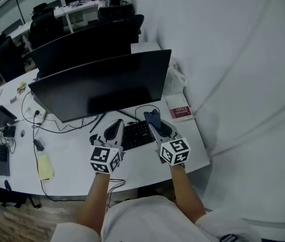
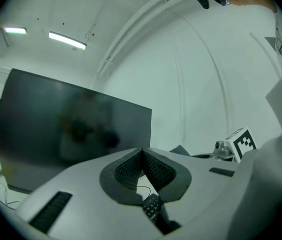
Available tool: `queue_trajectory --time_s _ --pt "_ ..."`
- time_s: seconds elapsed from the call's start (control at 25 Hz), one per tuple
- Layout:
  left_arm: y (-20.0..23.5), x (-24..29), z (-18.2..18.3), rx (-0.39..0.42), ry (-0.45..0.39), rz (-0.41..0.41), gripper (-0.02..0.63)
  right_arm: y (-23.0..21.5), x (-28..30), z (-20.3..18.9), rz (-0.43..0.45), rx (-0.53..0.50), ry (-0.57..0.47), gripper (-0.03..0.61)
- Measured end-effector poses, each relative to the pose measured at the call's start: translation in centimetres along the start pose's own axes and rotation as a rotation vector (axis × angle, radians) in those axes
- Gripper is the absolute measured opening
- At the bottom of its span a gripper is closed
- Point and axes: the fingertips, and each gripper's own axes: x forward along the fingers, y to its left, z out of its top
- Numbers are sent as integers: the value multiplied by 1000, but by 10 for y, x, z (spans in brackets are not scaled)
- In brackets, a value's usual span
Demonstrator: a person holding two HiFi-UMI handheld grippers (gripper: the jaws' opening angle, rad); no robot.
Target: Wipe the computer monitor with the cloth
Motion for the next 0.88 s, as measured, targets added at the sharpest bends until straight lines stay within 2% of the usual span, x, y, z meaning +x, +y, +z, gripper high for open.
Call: queue_trajectory --time_s 0.2,0.48,0.68,0.88 --pt "10 -59 10 -12 -38 34 5 63 -23 32 40 -40 -44 133" --pt "23 -149 13 -7 -70 71 5 134 -67 48 57 -81 -94 133" --pt "21 -191 11 -8 -71 74 5 167 -90 45 59 -81 -109 133" --pt "17 -212 12 -4 -70 71 5 183 -105 49 61 -88 -118 133"
